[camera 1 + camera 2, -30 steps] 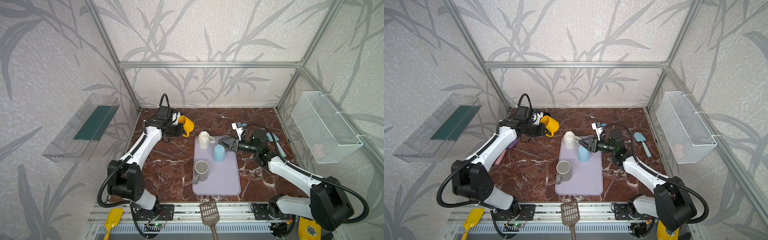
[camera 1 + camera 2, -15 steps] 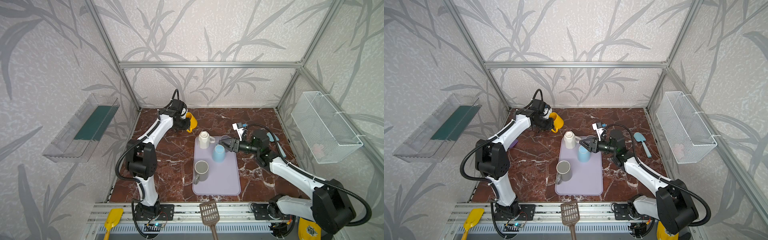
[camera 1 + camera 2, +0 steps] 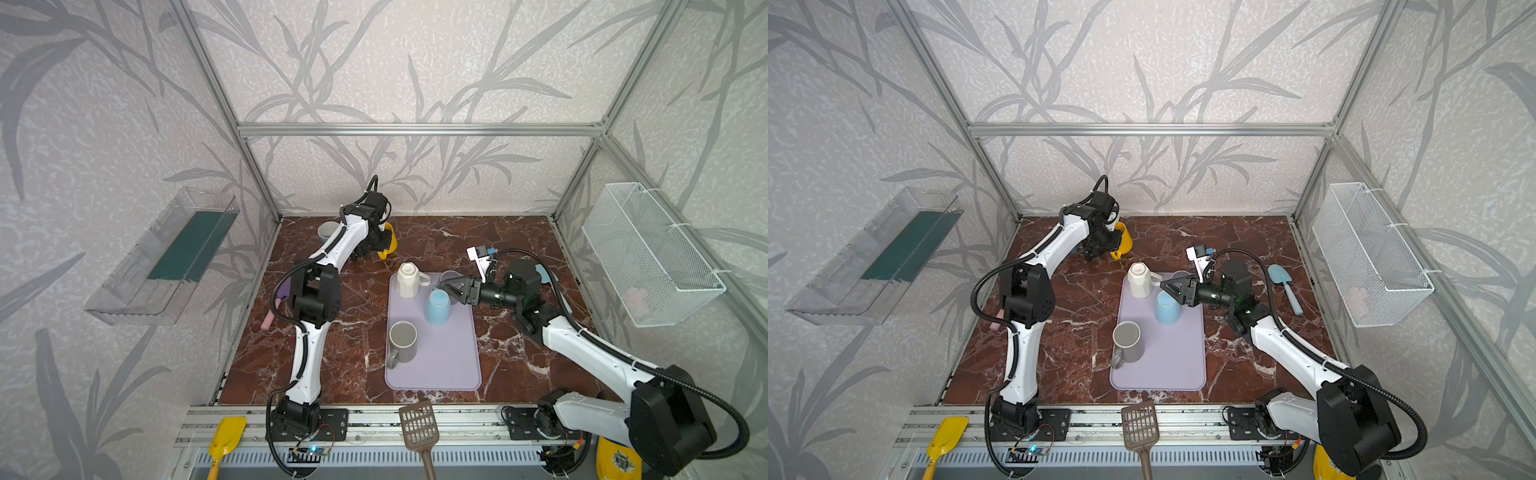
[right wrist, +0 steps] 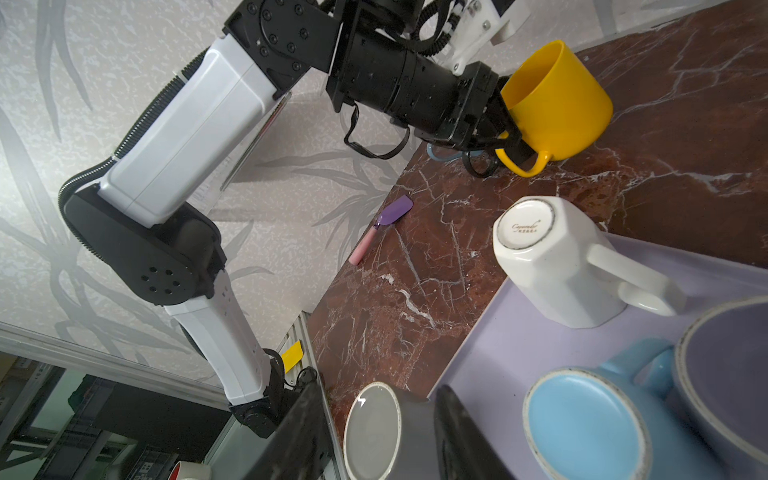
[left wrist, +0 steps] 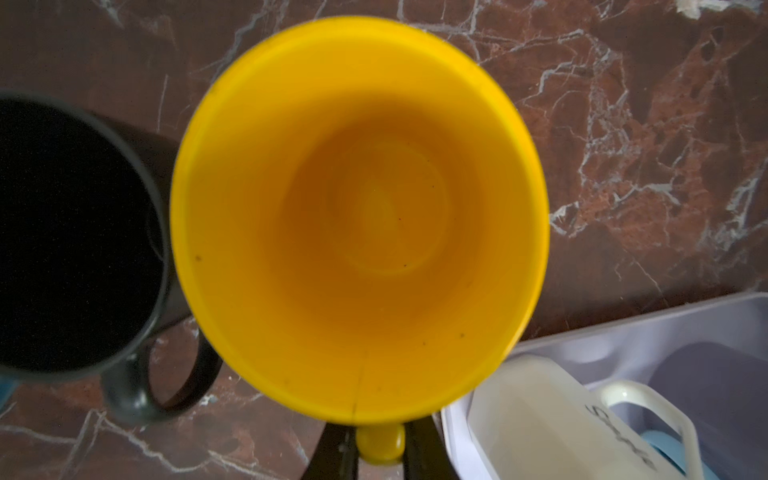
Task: Turn the mug right side up
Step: 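Lower the yellow mug mouth-up beside the black mug with the left gripper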
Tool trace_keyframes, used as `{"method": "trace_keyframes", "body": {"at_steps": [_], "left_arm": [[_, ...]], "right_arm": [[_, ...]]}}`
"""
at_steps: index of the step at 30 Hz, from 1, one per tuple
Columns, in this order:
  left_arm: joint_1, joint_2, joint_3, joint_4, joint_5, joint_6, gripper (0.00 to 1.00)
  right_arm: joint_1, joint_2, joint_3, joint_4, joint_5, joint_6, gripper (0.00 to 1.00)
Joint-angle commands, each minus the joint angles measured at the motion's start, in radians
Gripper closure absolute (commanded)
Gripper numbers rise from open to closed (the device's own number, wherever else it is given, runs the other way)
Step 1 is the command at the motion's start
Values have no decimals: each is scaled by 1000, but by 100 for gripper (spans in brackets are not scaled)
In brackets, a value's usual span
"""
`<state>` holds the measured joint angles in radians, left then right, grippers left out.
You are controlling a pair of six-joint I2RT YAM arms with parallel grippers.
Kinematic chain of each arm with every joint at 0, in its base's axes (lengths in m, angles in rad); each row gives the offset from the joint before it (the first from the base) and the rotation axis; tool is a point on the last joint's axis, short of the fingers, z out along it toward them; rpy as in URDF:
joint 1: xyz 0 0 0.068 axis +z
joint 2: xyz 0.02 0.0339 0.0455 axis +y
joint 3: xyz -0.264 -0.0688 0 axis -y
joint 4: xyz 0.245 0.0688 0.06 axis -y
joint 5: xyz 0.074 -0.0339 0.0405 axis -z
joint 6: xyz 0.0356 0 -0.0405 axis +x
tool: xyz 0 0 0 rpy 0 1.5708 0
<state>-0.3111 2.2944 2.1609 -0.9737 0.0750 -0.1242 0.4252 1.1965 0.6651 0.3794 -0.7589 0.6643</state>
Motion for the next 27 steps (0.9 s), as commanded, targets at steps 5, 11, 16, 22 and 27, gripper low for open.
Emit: {"method": "trace_keyframes", "body": {"at_steps": [5,11,16,22,27], "left_arm": [[-21,58,147,-75,-96,40,100],[-32,71,159,-75,-135,57,100],[-41,95,190,-101,-155,70,100],[-47,130,231,-127,-164,77,100],[-49,148,247,-133,-175,77,100]], "right_arm": [[-4,-25,11,-13,7,-19,55],[-3,-17,15,-12,6,-21,55],[-4,-11,18,-12,3,-22,55],[-4,-15,17,-16,1,-21,55],[-5,-25,16,-32,6,-20,55]]}}
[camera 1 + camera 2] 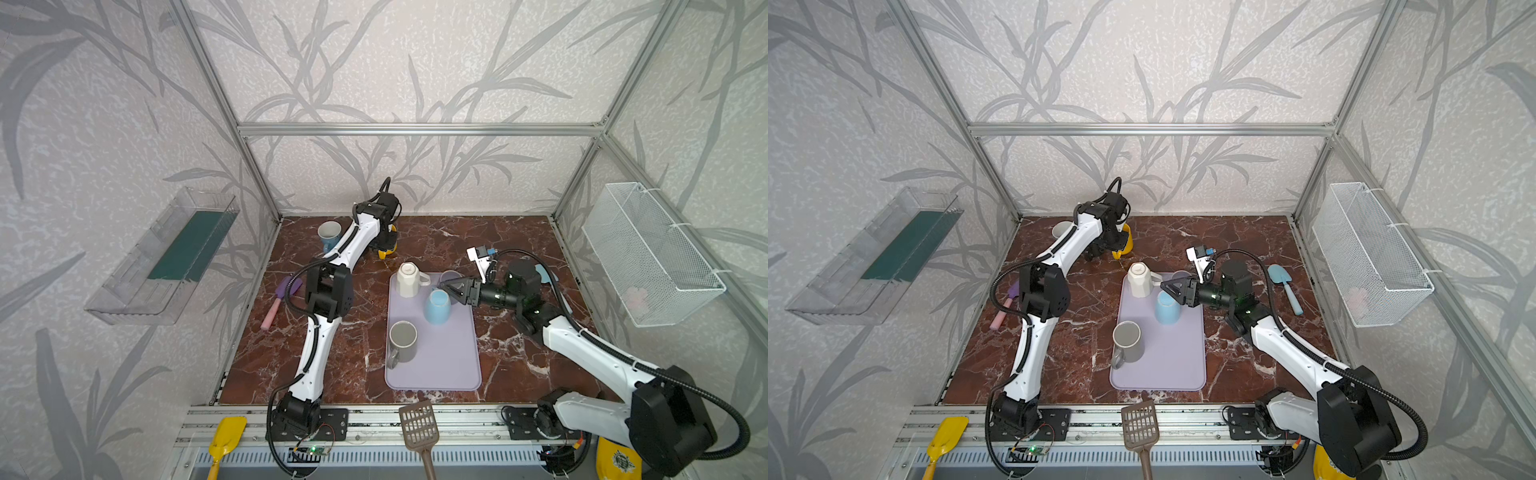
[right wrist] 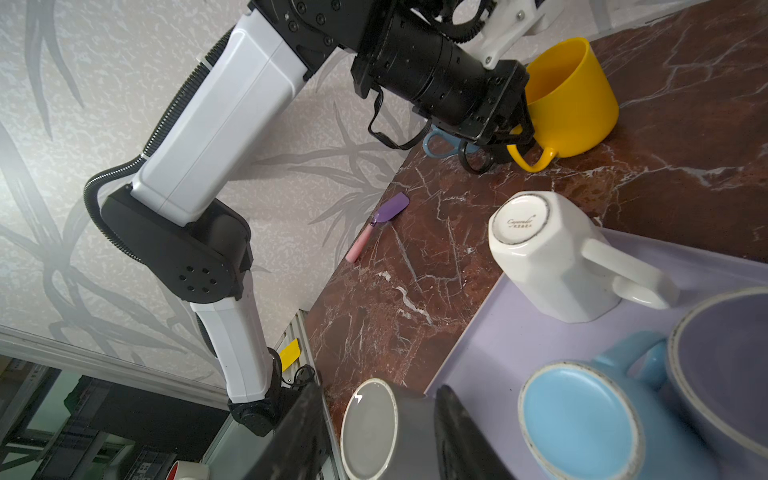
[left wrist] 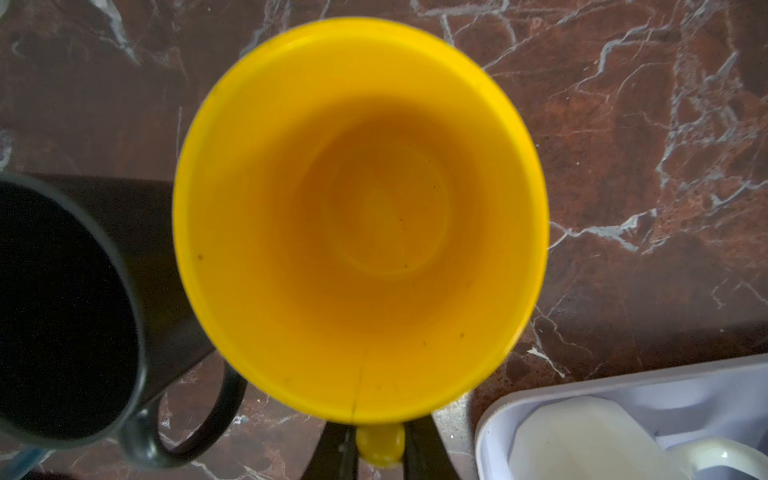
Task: Turn the mug right side up
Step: 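Lower the yellow mug mouth-up beside the black mug with the left gripper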
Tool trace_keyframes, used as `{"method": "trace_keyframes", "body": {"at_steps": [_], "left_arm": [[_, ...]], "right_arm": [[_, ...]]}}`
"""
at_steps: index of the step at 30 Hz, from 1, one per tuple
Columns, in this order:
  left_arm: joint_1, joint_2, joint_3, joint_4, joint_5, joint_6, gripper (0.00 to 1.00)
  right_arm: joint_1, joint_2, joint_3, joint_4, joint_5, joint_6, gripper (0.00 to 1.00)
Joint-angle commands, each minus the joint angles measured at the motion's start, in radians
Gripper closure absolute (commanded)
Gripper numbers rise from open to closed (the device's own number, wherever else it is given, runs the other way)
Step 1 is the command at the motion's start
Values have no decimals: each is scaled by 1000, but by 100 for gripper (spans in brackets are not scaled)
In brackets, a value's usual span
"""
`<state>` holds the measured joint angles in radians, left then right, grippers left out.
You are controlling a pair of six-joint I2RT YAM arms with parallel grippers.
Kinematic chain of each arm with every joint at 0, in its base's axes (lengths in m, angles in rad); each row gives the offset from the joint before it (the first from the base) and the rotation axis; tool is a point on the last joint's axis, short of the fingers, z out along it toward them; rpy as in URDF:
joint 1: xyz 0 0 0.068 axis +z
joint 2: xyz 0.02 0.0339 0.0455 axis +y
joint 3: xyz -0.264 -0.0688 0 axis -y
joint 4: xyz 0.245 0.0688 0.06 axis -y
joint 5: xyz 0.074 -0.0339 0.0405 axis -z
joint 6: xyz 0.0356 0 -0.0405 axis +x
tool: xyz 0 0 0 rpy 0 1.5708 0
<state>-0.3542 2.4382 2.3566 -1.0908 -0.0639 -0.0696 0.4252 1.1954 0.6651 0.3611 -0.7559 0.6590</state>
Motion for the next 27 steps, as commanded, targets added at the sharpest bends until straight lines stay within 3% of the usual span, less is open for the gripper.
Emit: {"method": "trace_keyframes", "body": {"at_steps": [1,13,27], "left_arm": [[-6,5,53,-16,-37,22,100],[-8,21,53,-24,-57,19,100],[-8,27,54,-38,-49,25,75]], "right_arm": [[-5,-26,16,-16,3,-16,55],[-5,-26,16,-28,3,-42,55],[-5,-48,13,-60,13,-65,54]]}}
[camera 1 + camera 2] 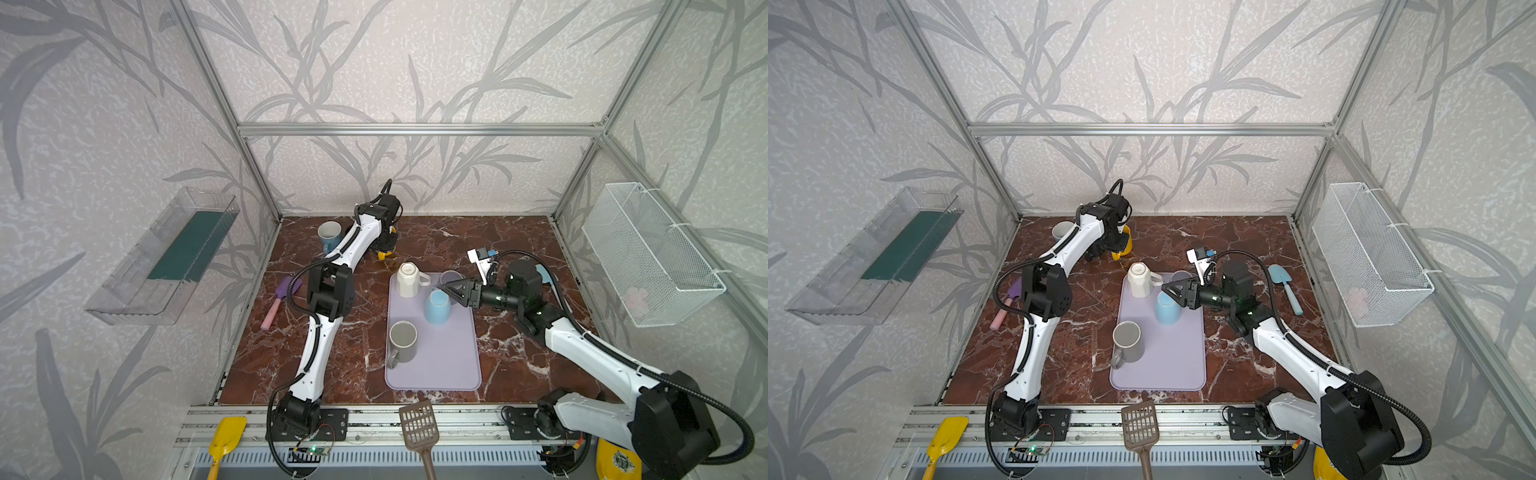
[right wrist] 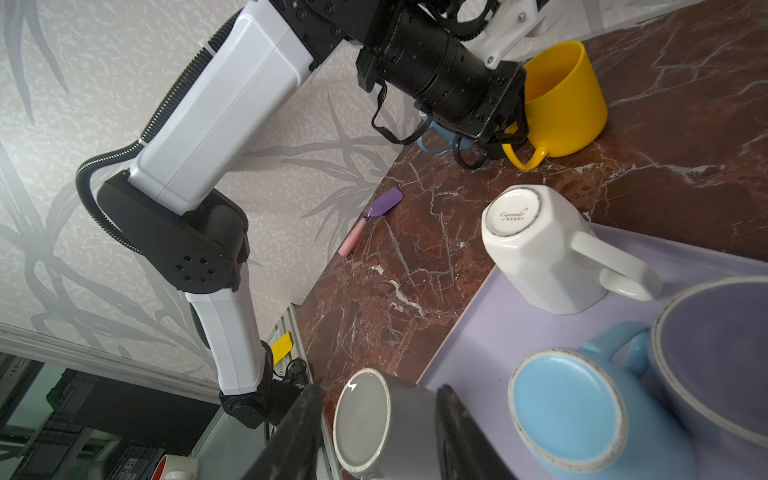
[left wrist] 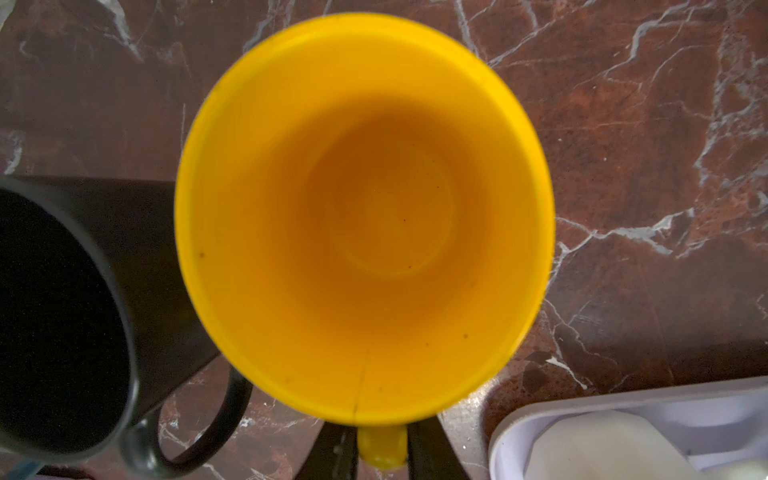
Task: Turn the mug right side up
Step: 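Lower the yellow mug mouth-up beside the black mug with the left gripper, then open and raise the left gripper while the right gripper moves over the tray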
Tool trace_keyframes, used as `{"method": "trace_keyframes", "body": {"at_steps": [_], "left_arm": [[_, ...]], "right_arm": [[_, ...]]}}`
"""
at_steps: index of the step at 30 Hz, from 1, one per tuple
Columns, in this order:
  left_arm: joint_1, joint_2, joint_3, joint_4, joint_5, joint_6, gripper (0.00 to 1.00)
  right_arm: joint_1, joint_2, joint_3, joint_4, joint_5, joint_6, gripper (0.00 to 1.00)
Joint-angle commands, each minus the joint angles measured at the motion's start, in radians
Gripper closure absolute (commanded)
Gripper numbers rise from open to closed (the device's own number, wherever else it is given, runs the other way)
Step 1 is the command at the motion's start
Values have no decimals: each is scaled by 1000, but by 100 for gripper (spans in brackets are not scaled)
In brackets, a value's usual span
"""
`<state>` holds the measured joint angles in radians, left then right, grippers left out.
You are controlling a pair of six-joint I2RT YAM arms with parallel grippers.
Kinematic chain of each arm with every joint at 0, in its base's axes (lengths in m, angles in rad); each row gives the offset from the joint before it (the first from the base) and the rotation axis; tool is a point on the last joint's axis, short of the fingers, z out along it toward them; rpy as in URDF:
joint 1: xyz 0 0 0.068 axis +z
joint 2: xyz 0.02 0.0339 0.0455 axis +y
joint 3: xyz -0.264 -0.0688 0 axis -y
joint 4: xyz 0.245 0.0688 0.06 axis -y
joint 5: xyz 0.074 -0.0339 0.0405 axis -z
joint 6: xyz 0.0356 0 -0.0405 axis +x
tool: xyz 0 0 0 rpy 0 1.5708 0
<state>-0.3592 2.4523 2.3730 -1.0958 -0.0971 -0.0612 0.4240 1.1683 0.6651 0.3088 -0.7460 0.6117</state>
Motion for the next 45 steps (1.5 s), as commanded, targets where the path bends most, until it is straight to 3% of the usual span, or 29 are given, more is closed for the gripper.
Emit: {"method": "trace_keyframes", "body": {"at_steps": [1,7,14,29,37,45], "left_arm": [[-3,13,37,-34,-16,17,73],[-3,10,37,-36,-21,19,65],[-3,-8,37,-59,-32,12,45],[-16,-167,-40,-46,-3,-19,33],[-28,-318,-210,32,47,-42,32],[-57,-540,-504,150,92,-96,32]], "right_arm": [[-4,-21,10,-7,4,-18,54],[-4,-28,8,-15,8,-22,54],[-5,-41,10,-61,19,-52,53],[-3,-59,30,-258,73,-181,52],[-2,-68,53,-393,164,-267,52],[-2,-58,83,-497,268,-333,51]]}}
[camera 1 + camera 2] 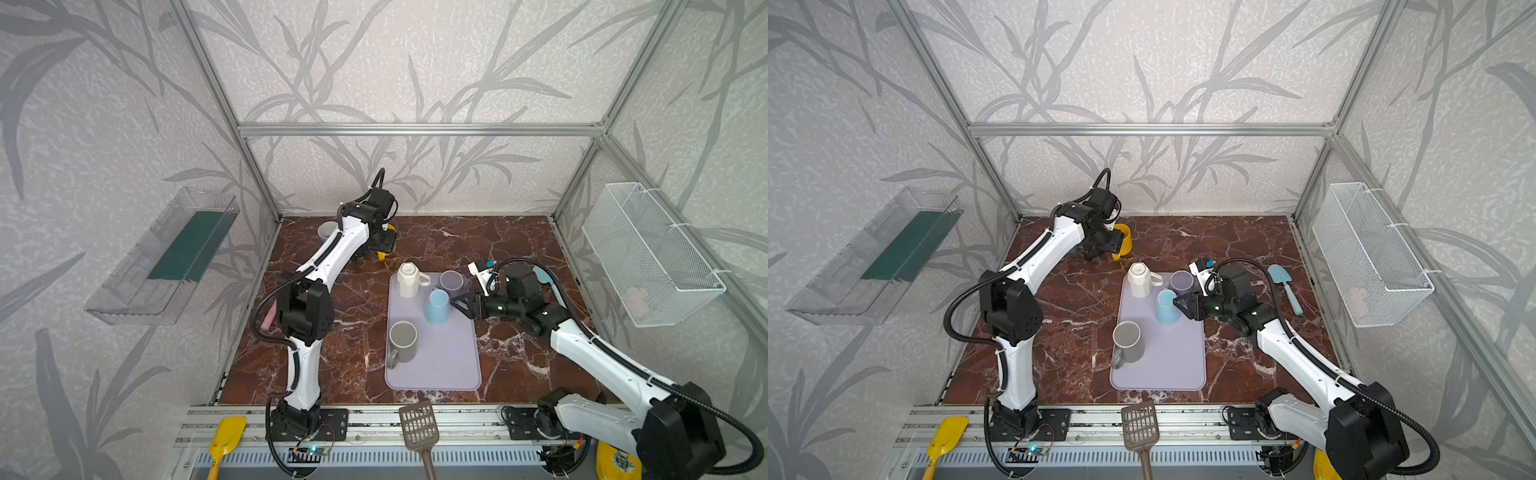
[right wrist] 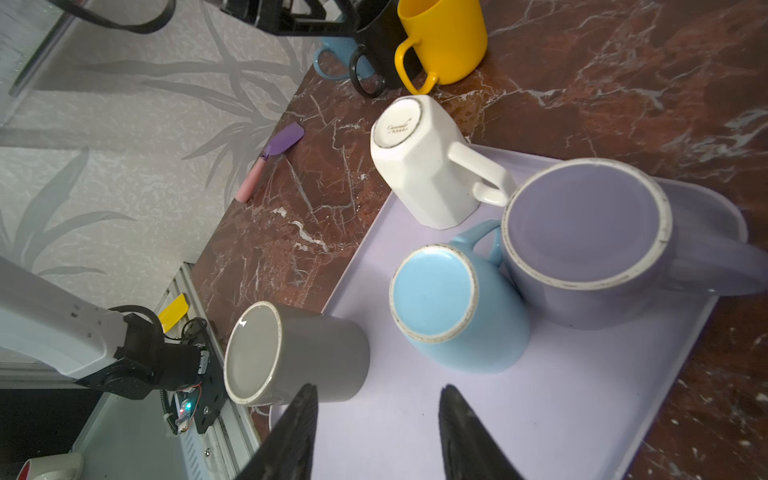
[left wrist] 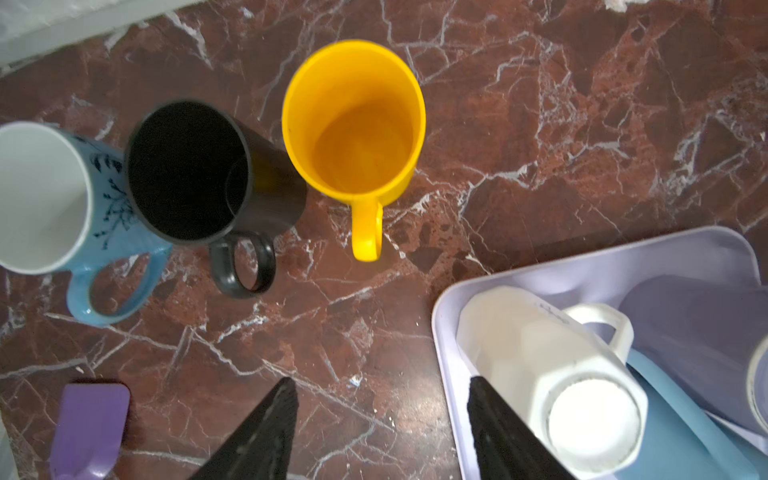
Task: Turn the mug right side up
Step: 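Open and raise the left gripper while the right gripper moves over the tray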
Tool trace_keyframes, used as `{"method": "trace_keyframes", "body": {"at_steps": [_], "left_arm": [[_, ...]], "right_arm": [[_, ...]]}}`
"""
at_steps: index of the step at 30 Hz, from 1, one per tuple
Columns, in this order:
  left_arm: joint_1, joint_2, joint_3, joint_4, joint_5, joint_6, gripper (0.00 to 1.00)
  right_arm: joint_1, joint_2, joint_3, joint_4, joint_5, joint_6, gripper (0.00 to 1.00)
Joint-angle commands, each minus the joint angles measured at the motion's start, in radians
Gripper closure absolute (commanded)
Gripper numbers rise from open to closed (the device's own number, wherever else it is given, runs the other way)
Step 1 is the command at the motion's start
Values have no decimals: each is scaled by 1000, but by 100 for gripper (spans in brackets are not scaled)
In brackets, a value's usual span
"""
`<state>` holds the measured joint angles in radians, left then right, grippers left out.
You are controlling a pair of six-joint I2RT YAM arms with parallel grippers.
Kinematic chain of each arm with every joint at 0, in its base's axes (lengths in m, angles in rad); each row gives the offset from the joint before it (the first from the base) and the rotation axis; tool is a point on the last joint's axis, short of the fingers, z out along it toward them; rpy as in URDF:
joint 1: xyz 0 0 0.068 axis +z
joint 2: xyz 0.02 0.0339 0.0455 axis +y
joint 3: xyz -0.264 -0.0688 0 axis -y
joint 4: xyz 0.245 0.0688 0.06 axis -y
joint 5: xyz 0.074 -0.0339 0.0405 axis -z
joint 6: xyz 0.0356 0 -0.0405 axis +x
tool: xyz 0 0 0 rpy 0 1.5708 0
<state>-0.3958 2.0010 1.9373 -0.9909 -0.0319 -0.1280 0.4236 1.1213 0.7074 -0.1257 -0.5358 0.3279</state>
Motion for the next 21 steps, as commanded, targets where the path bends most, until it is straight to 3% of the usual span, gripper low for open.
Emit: {"method": "trace_keyframes", "body": {"at_steps": [1,12,15,21], "left_arm": [[-24,-116,-111,63,31,-39,32],[-53,-424,-577,275,98,-175,32],[-52,-481,-658,290,71,-188,31],[-51,-542,-701,288,38,-187,32]], "right_arm": [[-2,-9,43,-67,68,-55,51],[-4,74,106,-149,207,-92,51],[-15,117,159,-210,246,-118,51],[-85,218,236,-246,216,-167,49]]}}
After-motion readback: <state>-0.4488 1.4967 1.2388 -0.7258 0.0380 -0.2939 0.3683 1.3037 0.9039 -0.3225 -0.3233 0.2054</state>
